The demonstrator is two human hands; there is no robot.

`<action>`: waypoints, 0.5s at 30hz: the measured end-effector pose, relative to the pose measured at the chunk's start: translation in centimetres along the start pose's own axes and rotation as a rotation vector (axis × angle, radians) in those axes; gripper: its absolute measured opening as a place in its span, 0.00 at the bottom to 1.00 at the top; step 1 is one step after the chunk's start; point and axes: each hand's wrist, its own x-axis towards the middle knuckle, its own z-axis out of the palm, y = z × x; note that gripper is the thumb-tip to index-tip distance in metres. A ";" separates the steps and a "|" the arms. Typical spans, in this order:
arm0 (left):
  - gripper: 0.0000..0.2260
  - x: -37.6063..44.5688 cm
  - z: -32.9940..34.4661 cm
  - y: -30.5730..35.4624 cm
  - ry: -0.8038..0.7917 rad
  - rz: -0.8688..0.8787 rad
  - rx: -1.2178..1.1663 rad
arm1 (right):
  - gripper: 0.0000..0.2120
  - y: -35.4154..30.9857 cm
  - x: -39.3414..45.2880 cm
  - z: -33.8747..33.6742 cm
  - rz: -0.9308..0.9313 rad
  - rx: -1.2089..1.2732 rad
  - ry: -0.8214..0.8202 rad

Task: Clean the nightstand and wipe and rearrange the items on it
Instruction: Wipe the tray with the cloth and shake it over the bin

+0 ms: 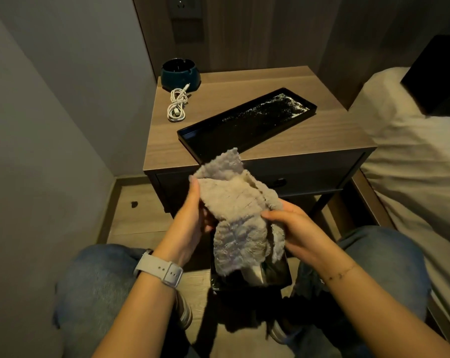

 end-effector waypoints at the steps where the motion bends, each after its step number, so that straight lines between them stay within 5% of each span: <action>1: 0.24 -0.4 0.1 -0.5 -0.049 -0.069 0.073 | 0.13 0.0 0.1 0.0 -0.011 0.027 0.010; 5: 0.10 -1.0 -0.1 -1.8 0.052 0.125 0.177 | 0.12 0.4 -0.2 0.1 -0.068 -0.154 0.080; 9: 0.16 -1.0 -0.2 -1.8 0.168 0.333 0.224 | 0.22 1.3 0.0 -0.7 -0.110 -0.596 0.298; 11: 0.15 -1.1 0.1 -1.4 0.199 0.395 0.268 | 0.16 1.6 -0.2 -1.2 -0.325 -0.799 0.421; 12: 0.14 -1.2 0.4 -1.1 0.186 0.422 0.284 | 0.14 1.4 -0.4 -1.2 -0.467 -0.829 0.412; 15: 0.09 -1.2 1.1 -0.2 0.092 0.469 0.347 | 0.36 0.4 -0.6 -0.4 -0.569 -0.880 0.079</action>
